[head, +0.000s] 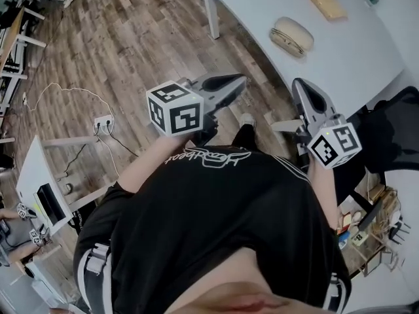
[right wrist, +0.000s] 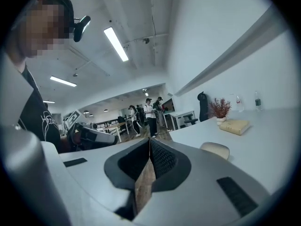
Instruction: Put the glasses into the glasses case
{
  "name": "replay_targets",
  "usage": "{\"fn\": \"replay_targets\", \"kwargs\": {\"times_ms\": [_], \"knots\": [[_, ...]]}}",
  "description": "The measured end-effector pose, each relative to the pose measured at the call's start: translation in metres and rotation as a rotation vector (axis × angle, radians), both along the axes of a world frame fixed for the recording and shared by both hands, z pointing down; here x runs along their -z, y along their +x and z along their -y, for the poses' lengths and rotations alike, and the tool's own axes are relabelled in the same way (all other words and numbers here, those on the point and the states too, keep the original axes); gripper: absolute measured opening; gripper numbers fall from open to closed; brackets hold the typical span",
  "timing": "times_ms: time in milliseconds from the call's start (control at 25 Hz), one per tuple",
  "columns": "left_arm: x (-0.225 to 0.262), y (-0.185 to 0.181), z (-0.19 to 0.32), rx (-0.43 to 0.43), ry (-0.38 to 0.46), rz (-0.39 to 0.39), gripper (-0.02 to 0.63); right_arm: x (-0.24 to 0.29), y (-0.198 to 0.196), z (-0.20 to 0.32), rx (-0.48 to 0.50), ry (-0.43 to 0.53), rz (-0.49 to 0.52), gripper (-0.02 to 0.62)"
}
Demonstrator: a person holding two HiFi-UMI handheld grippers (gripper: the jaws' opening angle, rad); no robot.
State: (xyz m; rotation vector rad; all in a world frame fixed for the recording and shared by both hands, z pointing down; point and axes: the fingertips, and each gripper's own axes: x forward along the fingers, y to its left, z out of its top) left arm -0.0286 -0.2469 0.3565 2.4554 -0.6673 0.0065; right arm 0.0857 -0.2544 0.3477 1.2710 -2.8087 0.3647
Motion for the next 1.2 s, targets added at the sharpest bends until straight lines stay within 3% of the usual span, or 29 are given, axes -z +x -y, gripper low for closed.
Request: {"fn": "replay_targets", "kwargs": {"times_ms": [440, 1200], "knots": [[0.020, 0.001, -0.082, -0.088, 0.069, 0.004, 0.006, 0.011, -0.014, -0.099, -0.053, 0.004, 0.031, 0.012], [0.014, 0.016, -0.140, -0.157, 0.067, 0.015, 0.006, -0.003, -0.011, -0.170, -0.081, -0.058, 0.168, 0.012]]}}
